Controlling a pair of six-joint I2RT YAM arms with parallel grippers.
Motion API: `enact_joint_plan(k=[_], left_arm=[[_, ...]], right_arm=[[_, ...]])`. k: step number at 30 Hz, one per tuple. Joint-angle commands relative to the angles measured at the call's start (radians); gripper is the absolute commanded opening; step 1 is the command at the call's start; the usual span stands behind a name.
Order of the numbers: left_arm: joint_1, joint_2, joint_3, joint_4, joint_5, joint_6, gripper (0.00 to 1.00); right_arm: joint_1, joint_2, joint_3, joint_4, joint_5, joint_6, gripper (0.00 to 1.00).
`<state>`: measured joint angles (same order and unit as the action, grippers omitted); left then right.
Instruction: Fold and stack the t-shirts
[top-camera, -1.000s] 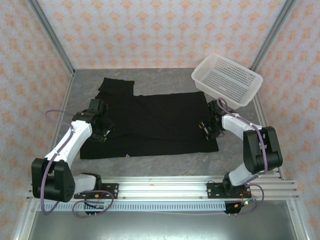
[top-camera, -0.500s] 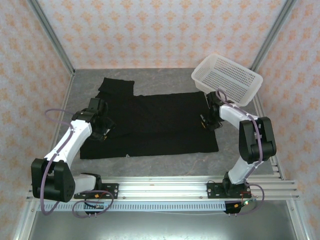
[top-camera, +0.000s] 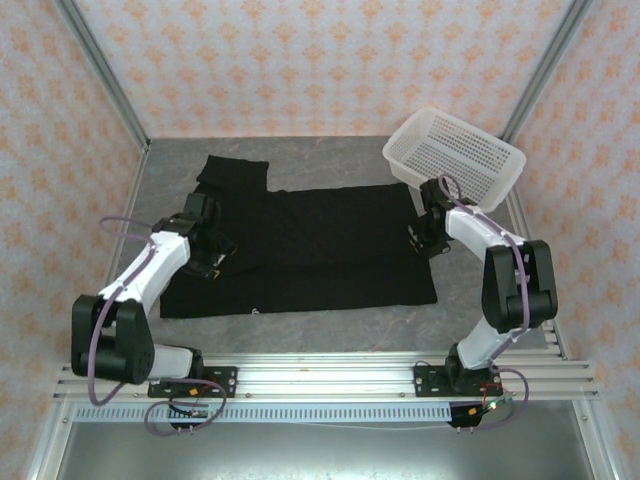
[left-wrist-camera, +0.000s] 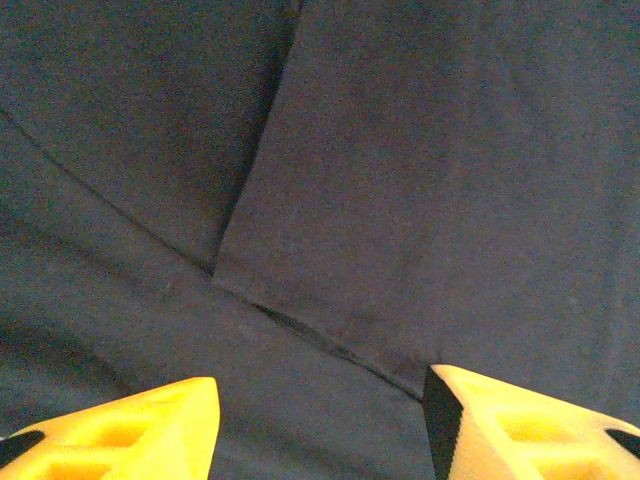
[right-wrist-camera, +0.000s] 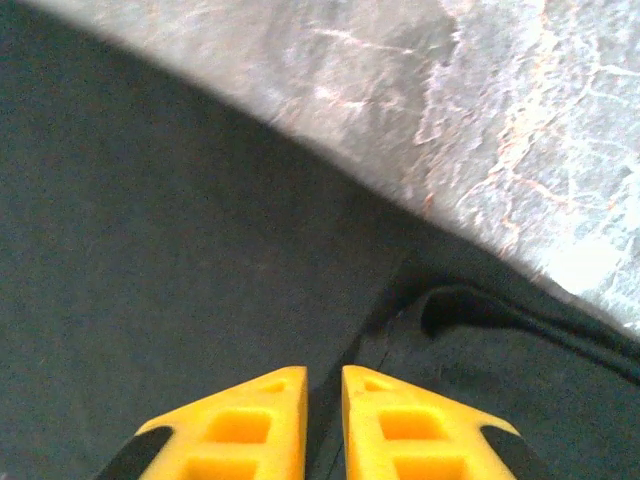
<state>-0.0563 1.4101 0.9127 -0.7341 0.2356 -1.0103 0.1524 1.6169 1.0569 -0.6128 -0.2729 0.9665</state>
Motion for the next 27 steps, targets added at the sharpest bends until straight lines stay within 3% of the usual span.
enact_joint_plan(k=[1, 6, 11, 15, 24, 27], left_arm=[[0.025, 0.069, 0.017, 0.023, -0.032, 0.014, 0.55], [0.046, 0.128, 0.029, -0.036, -0.084, 0.052, 0.52], [0.036, 0.147, 0.005, -0.002, -0.071, 0.023, 0.51], [0.027, 0.167, 0.005, 0.038, -0.052, 0.008, 0.44], [0.004, 0.187, 0.037, -0.032, -0.074, 0.006, 0.36], [0.004, 0.183, 0.036, -0.021, -0.074, 0.003, 0.20]], right_arm=[[0.025, -0.071, -0.040, -0.004, -0.035, -0.046, 0.20], [0.035, -0.147, -0.084, -0.010, -0.057, -0.043, 0.27], [0.035, -0.161, -0.095, -0.019, -0.058, -0.042, 0.28], [0.036, -0.154, -0.094, -0.015, -0.062, -0.041, 0.28], [0.035, -0.144, -0.091, -0.016, -0.056, -0.041, 0.28], [0.036, -0.145, -0.092, -0.019, -0.054, -0.043, 0.28]])
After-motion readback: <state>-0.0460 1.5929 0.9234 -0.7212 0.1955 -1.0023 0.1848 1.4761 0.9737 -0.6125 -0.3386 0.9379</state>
